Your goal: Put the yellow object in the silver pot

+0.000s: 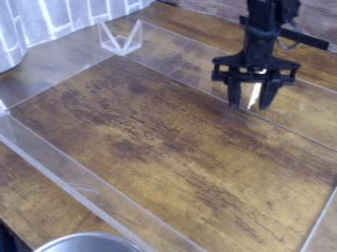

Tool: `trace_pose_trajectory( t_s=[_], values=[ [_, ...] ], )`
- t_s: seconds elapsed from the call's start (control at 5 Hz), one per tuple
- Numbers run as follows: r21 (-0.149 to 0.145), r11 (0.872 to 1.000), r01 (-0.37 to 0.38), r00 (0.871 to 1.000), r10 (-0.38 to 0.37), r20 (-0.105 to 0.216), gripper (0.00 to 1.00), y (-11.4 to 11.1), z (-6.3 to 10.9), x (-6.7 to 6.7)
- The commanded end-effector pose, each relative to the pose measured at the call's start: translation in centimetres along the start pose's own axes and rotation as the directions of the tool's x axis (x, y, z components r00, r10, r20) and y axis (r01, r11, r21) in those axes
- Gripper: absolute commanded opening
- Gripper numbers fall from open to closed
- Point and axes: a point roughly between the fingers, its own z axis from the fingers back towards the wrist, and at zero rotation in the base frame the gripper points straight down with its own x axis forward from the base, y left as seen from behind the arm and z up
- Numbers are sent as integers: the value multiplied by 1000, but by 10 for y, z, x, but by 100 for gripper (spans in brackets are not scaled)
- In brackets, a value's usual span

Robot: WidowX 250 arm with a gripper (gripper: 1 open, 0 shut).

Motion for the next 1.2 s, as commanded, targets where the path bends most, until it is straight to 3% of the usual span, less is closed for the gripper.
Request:
trace_pose_trajectory(
  t_s=[0.0, 0.4, 0.8, 1.0],
  values=[
    [-50, 996, -73, 995, 77, 70, 100, 6, 47, 24],
    [-68, 979, -191, 977, 197, 84, 100, 22, 85, 36],
    [-67, 964, -258, 961, 263, 83, 100, 24, 96, 26],
    [-73, 977, -203, 975, 208, 74, 100, 21, 97, 24]
  ],
)
